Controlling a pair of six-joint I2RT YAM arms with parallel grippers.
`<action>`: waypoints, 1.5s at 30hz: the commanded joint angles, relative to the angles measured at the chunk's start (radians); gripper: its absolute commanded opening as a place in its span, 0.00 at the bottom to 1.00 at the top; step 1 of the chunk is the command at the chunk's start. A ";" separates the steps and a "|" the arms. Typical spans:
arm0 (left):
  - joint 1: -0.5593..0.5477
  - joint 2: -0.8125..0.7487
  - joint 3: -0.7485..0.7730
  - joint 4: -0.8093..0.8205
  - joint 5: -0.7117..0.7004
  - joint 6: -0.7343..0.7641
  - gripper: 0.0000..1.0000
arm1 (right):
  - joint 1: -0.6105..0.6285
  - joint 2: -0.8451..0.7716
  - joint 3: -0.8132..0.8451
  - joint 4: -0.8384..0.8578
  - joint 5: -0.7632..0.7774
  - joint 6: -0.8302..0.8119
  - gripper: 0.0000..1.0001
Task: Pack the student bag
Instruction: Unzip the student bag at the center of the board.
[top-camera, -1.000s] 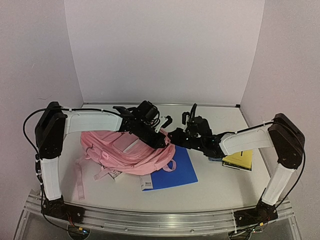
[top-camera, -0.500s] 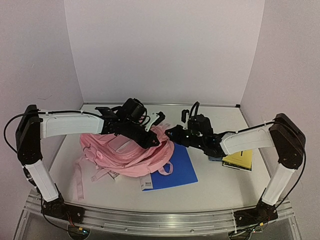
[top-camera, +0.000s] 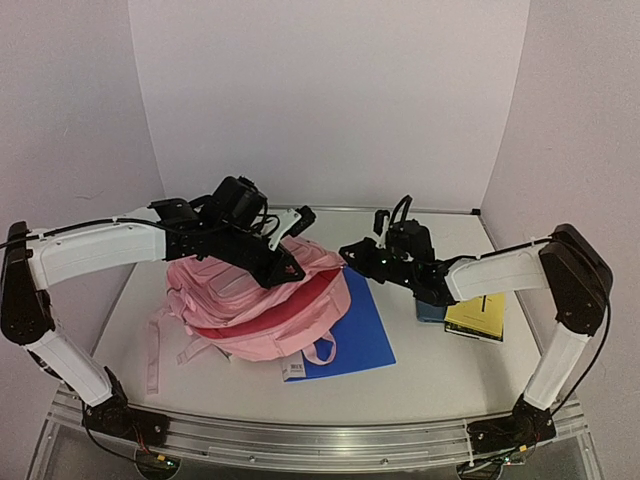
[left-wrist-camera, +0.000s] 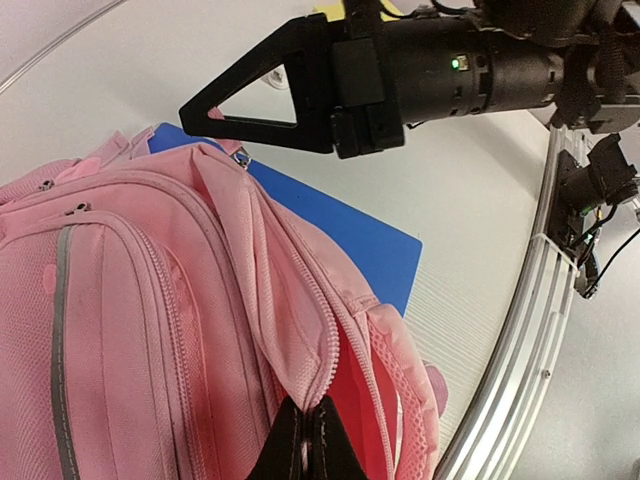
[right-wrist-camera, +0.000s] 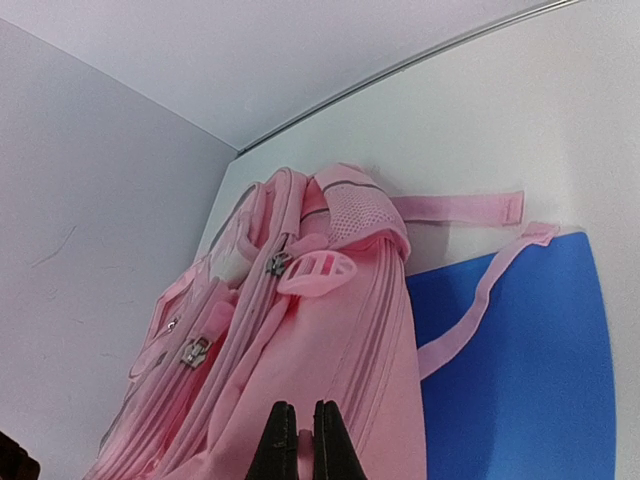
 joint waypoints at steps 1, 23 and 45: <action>0.016 -0.094 0.106 -0.086 -0.004 0.045 0.00 | -0.060 0.067 0.052 0.007 0.082 -0.003 0.00; 0.168 -0.184 0.193 -0.133 0.190 0.055 0.00 | -0.101 0.404 0.247 0.259 0.076 -0.035 0.00; 0.256 -0.154 0.208 -0.162 0.164 0.048 0.00 | -0.122 0.479 0.354 0.297 0.028 -0.059 0.02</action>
